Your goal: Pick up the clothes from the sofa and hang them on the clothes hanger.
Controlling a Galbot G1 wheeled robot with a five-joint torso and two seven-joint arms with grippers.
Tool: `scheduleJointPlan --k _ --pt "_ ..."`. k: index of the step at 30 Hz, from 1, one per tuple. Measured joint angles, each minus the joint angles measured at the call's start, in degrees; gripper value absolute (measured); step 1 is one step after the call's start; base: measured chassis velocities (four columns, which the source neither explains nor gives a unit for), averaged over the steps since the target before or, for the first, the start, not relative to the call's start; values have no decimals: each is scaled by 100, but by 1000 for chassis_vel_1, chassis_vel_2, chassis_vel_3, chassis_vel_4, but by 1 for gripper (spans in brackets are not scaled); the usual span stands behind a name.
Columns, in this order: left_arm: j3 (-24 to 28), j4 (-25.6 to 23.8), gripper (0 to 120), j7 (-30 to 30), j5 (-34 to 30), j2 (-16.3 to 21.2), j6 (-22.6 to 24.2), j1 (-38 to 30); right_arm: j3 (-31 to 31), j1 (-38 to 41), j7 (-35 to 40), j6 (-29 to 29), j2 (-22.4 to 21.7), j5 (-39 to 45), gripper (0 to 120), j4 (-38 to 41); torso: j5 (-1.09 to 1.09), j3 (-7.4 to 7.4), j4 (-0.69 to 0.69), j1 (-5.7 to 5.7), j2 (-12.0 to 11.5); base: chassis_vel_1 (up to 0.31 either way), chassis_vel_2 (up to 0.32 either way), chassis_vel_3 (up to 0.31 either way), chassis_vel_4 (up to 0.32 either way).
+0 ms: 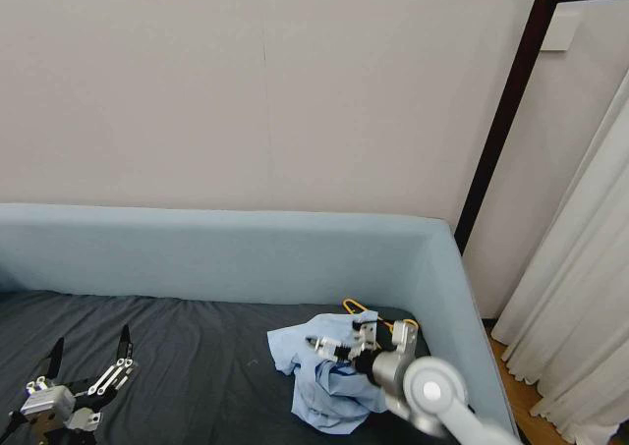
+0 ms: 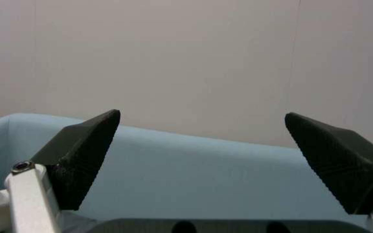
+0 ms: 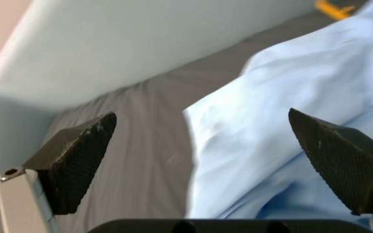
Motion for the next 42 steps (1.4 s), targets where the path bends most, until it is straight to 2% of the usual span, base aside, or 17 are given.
scheduleJointPlan --k 4,8,13,18,22,30,39,42 --pt "-32 -103 100 0 10 -18 0 57 268 119 -207 -13 256 -115 100 -1055 0 0 -1 0 0 0 0 0 0" --pt "-41 -149 100 -1 17 -37 1 85 338 103 -383 -32 357 -243 100 -1402 -2 0 -1 0 0 0 0 0 0" --pt "-30 -301 100 -1 100 -107 1 142 410 73 -1070 20 630 -800 100 -2099 -1 0 -1 0 0 0 0 0 0" --pt "-59 -362 100 -6 104 -128 -22 195 473 95 -1357 91 792 -1195 100 -2439 -1 0 1 0 0 0 0 0 0" --pt "-132 -378 100 -9 71 -129 -94 248 480 49 -1491 173 760 -1489 100 -2488 -1 0 0 0 0 0 0 0 0" --pt "-111 -381 100 -12 77 -170 -132 253 518 -74 -1299 198 638 -1510 100 -2249 -2 -1 0 -1 0 0 0 0 0" --pt "-94 -445 100 -12 103 -170 -133 271 632 61 -1389 171 910 -1756 100 -2830 -1 -1 0 -1 0 0 0 0 0" --pt "-142 -450 100 -13 88 -151 -136 291 662 126 -1533 170 957 -1801 93 -2965 -1 -1 0 -1 0 0 0 0 0"
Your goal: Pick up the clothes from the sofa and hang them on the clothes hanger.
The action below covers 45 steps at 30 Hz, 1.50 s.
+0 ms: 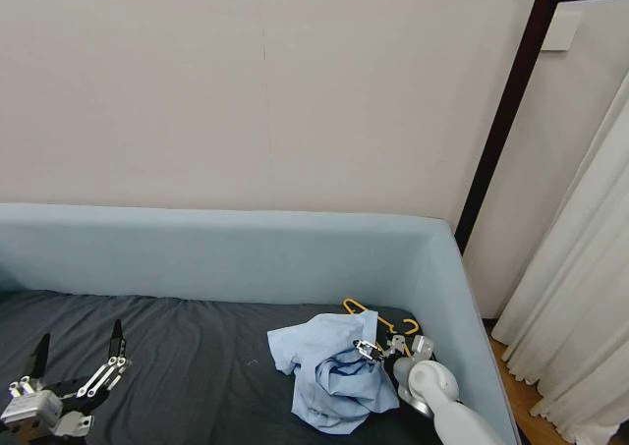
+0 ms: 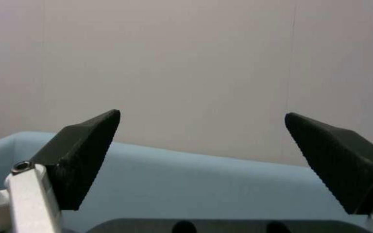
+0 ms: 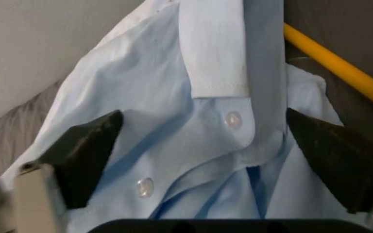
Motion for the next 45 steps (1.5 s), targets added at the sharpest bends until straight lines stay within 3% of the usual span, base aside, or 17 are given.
scheduleJointPlan --k 7,12,14,25,29,31,32,35,39,45 --pt "-29 8 100 -5 -27 12 -16 -2 -5 23 -129 2 13 -81 71 -33 0 0 -1 -1 0 0 0 0 0" --pt "5 38 100 -5 -27 15 -11 -52 -31 31 -166 54 26 -193 47 -52 0 0 -1 -1 0 0 0 0 0" --pt "9 45 100 -5 -27 16 -9 -57 -38 31 -172 74 24 -213 44 -55 0 0 -1 -1 0 0 0 0 0" --pt "9 101 100 -9 -68 40 -4 -98 -119 33 -225 411 -17 -321 2 -7 0 0 -1 -1 0 0 0 0 0" --pt "6 106 100 -11 -87 52 -5 -107 -144 4 -327 663 -75 -280 0 135 0 0 0 -1 0 0 0 0 0" --pt "6 110 100 -14 -106 56 -8 -119 -243 -26 -682 1374 -172 -190 0 267 1 0 0 0 0 0 0 0 0" --pt "6 110 100 -14 -106 56 -8 -119 -243 -26 -682 1374 -172 -190 0 267 1 0 0 0 0 0 0 0 0" --pt "19 112 100 -16 -130 62 -11 -146 -367 -60 -1252 2109 -410 -5 0 706 2 0 -2 -1 0 0 0 0 0" --pt "31 113 100 -17 -168 63 -12 -187 -445 53 -1398 2284 -682 362 0 1341 1 1 -2 -1 0 0 0 0 0" --pt "37 82 100 -22 -229 58 -20 -250 -592 855 -1414 2299 -1230 1131 0 2332 1 0 0 0 0 0 0 0 0"
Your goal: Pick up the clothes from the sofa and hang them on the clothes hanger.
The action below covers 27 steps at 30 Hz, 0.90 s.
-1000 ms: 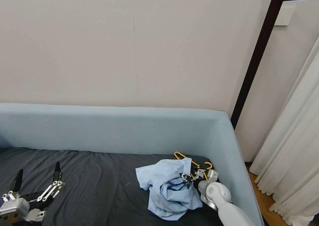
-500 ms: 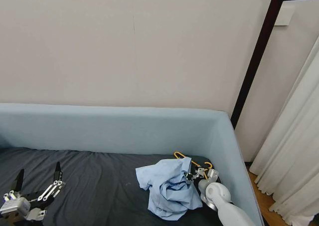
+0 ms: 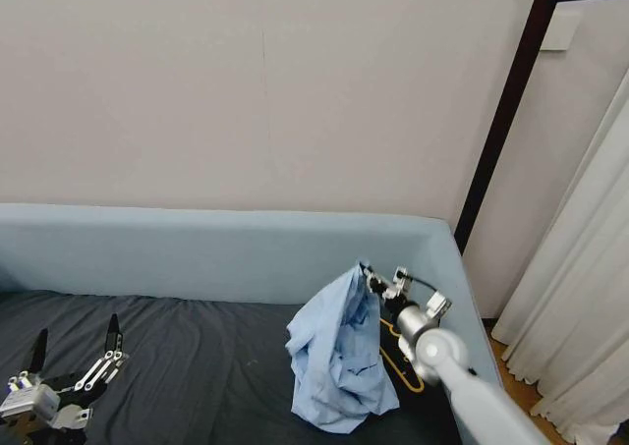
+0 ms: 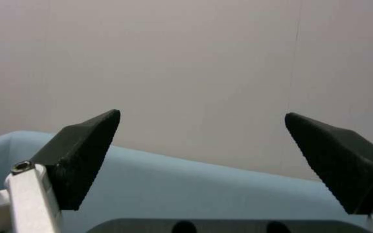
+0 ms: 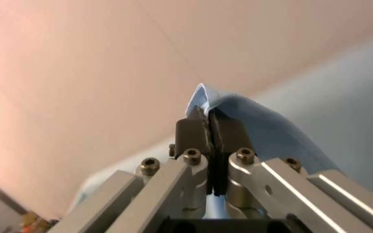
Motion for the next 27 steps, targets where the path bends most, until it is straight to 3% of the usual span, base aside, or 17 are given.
scheduleJointPlan --k 9,17,21,24,27 --pt "6 -110 100 -30 -64 3 -11 -84 -332 2336 321 -86 -820 729 0 598 -3 -1 0 0 0 0 0 0 0" --pt "19 -132 100 -31 -48 29 -60 -97 -480 3255 402 -495 -1169 637 0 933 -1 0 0 0 0 0 0 0 0" --pt "6 -99 100 -31 -40 65 -76 -90 -647 3077 466 -747 -1369 533 0 1417 -1 -1 -1 0 1 0 0 0 0" --pt "5 24 100 -15 -15 106 -90 -62 -1030 2223 405 -868 -1531 -51 0 1923 -2 -1 -1 0 1 0 0 0 0" --pt "18 157 100 -8 8 132 -116 -39 -1396 1435 309 -821 -1496 -661 0 1936 -2 -1 0 0 0 0 0 0 0"
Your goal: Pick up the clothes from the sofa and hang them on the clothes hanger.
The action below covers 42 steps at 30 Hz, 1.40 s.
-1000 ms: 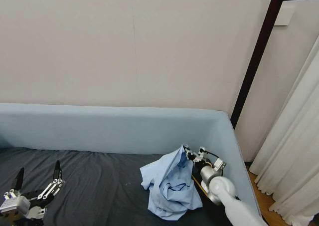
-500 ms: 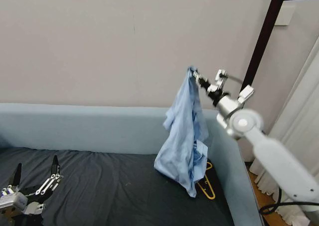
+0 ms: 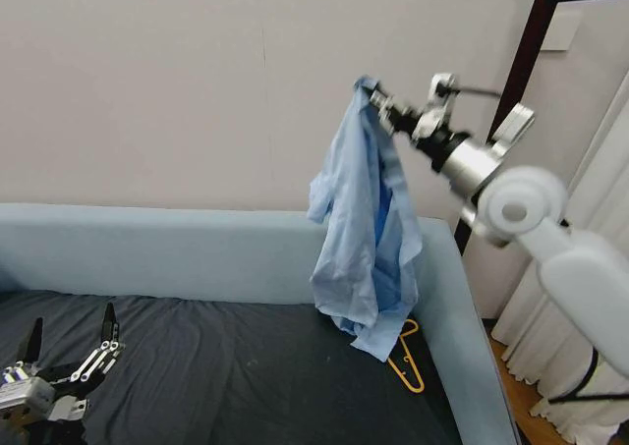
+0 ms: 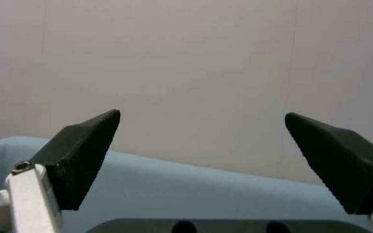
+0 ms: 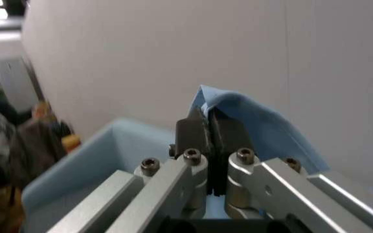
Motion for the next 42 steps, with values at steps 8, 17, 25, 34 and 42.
scheduleJointPlan --k 8,17,25,34,42 --pt "-32 251 100 26 130 -16 -187 124 -922 -1794 -261 323 1006 -1485 0 -1291 0 0 1 0 0 0 0 0 0" --pt "-50 330 100 36 268 -118 -283 165 -1341 -1826 -299 615 1812 -1943 0 -2191 -1 0 0 0 0 0 0 0 0" --pt "-50 232 100 41 448 -257 -287 235 -1723 -1887 -54 777 2325 -2552 1 -2670 1 0 0 0 0 0 0 0 0" --pt "-49 90 100 42 527 -370 -276 258 -1932 -2111 1859 -456 2344 -1431 29 -1714 1 0 0 0 0 0 0 0 0" --pt "33 170 100 41 563 -390 -244 169 -1519 -2498 3107 -1433 1817 -539 63 183 1 0 0 -1 0 0 0 0 0"
